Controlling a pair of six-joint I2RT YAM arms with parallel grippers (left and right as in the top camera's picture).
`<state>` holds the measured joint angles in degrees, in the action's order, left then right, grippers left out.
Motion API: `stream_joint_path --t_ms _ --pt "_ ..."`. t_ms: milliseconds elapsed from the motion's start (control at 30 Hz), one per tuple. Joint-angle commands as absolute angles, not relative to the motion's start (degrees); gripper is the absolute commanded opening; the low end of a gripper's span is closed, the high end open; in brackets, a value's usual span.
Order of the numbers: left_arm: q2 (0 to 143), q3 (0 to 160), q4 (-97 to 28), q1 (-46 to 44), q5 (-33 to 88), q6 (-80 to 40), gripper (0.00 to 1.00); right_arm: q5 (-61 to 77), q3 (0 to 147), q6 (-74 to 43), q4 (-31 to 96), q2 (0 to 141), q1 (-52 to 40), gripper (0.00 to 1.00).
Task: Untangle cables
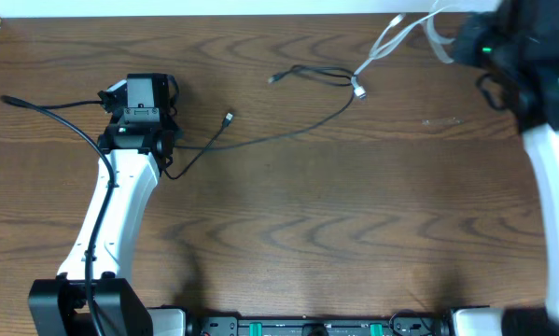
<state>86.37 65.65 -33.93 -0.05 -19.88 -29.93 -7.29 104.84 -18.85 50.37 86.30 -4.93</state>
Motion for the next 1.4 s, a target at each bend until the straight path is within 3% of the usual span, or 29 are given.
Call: stream_joint_path --t_ms 0,367,767,800,1000,1033,1367 --pt "86.83 66.61 -34.04 0.34 -21.76 -29.56 0.08 -6.9 105.65 -18.15 48.99 80.25 -3.49 0.02" --pt "86.83 66.61 -34.06 2.04 -21.74 -29.56 0.08 -6.76 105.65 -18.15 48.36 71.35 3.95 0.02" --pt "86.83 66.61 -34.04 2.09 -21.67 -29.58 0.08 9.89 105.65 -16.58 56.49 80.01 3.46 0.02" --pt "86.83 66.61 -34.04 2.09 -21.67 -29.58 0.08 10.72 105.65 -16.51 57.91 81.32 3.07 0.04" --pt "86.83 66.61 -34.04 2.09 -21.67 -29.58 0.08 14.06 105.65 -10.24 67.37 89.69 -0.4 0.53" --pt "86.83 66.61 -34.04 2.09 -21.65 -29.61 0.08 14.04 105.65 -9.15 68.84 91.09 -1.1 0.57" --pt "86.83 66.61 -33.98 2.09 -19.79 -29.58 0.08 13.41 105.62 2.17 79.75 107.87 -6.17 0.68"
